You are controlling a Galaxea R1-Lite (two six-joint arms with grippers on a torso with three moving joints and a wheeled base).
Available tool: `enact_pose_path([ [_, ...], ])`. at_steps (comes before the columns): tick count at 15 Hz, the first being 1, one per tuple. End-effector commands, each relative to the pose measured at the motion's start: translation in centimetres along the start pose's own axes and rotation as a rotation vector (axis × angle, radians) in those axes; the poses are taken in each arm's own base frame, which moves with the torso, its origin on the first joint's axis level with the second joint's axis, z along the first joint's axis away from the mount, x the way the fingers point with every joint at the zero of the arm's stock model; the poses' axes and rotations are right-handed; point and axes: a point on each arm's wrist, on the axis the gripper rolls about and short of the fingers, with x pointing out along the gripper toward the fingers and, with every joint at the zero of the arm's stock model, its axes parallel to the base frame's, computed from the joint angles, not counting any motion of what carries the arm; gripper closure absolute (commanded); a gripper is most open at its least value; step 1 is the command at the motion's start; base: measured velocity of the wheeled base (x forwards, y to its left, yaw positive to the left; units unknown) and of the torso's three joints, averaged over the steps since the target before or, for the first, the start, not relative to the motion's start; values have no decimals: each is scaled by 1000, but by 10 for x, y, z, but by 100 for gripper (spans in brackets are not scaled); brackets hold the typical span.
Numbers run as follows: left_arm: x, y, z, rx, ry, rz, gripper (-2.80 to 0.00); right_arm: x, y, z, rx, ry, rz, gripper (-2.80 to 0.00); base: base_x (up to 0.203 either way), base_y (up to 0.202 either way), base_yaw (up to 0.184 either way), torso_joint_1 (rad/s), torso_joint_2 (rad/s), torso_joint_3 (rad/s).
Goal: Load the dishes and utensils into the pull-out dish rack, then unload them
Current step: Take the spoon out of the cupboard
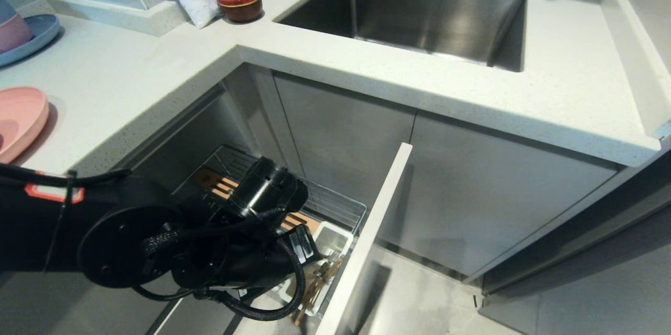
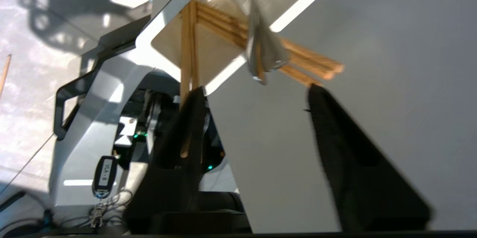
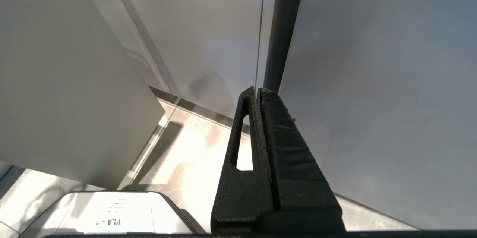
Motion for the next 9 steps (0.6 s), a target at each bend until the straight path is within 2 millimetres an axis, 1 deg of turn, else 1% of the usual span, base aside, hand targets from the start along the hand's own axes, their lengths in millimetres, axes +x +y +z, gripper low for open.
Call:
enact_pose_path([
  [1, 20, 1, -6, 5, 31, 53, -280, 0, 0, -1, 0, -2, 0, 0, 0, 0, 0, 0, 0, 0],
  [4, 38, 0, -10, -6, 48, 82, -280, 0, 0, -1, 0, -2, -1, 0, 0, 0, 0, 0, 0, 0],
  [9, 54, -2, -14, -15, 56, 99, -280, 0, 0, -1, 0, -2, 0, 0, 0, 0, 0, 0, 0, 0],
])
